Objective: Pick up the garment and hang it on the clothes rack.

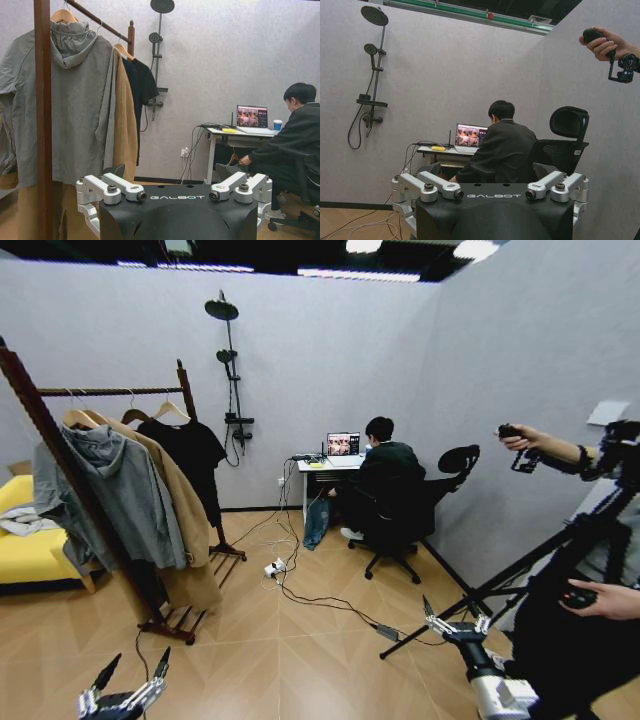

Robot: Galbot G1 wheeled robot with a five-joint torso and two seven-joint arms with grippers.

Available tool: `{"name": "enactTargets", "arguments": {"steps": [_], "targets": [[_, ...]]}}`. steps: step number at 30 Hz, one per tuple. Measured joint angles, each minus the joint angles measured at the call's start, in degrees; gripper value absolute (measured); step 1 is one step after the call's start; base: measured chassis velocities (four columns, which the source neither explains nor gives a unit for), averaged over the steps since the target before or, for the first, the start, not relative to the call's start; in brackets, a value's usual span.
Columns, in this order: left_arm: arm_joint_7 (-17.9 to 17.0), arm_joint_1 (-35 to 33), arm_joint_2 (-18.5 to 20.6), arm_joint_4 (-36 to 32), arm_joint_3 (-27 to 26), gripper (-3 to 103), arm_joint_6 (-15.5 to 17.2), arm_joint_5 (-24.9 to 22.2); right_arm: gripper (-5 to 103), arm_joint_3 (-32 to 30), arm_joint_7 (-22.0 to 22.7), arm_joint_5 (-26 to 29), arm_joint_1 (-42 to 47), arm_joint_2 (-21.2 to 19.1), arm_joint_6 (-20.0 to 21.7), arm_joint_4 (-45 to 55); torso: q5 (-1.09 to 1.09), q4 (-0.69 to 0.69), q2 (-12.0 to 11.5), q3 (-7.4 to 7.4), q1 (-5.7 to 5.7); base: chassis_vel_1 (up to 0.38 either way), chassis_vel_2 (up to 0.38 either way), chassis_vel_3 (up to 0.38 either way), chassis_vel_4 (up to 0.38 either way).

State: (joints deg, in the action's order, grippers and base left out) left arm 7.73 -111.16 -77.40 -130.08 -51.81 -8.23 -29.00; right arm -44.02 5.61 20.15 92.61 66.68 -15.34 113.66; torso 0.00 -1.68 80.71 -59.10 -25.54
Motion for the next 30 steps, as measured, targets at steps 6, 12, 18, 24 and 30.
{"name": "enactTargets", "arguments": {"steps": [6,12,18,24,30], "targets": [[0.00,0.00,0.00,0.00,0.00,100,0.00,0.00,100,-0.66,-1.59,0.29,-3.86,2.37,7.88,1.67,0.00,0.01,0.00,0.00,0.00,0.000,0.000,0.000,0.000],[0.00,0.00,0.00,0.00,0.00,100,0.00,0.00,100,-1.42,-3.49,0.69,-8.14,5.02,16.82,3.49,0.00,0.01,0.00,0.00,0.00,0.000,0.000,0.000,0.000],[0.00,0.00,0.00,0.00,0.00,100,0.00,0.00,100,-2.35,-5.63,1.13,-13.10,8.10,27.09,5.65,-0.01,0.00,0.00,0.00,0.00,0.000,0.000,0.000,0.000],[0.00,0.00,0.00,0.00,0.00,100,0.00,0.00,100,-2.89,-7.00,1.39,-16.09,9.96,33.36,6.97,0.00,0.01,0.00,0.00,0.00,0.000,0.000,0.000,0.000],[0.00,0.00,0.00,0.00,0.00,100,0.00,0.00,100,-2.68,-7.02,1.39,-16.06,9.99,33.48,7.09,0.00,-0.01,0.00,0.00,0.00,0.000,0.000,0.000,0.000]]}}
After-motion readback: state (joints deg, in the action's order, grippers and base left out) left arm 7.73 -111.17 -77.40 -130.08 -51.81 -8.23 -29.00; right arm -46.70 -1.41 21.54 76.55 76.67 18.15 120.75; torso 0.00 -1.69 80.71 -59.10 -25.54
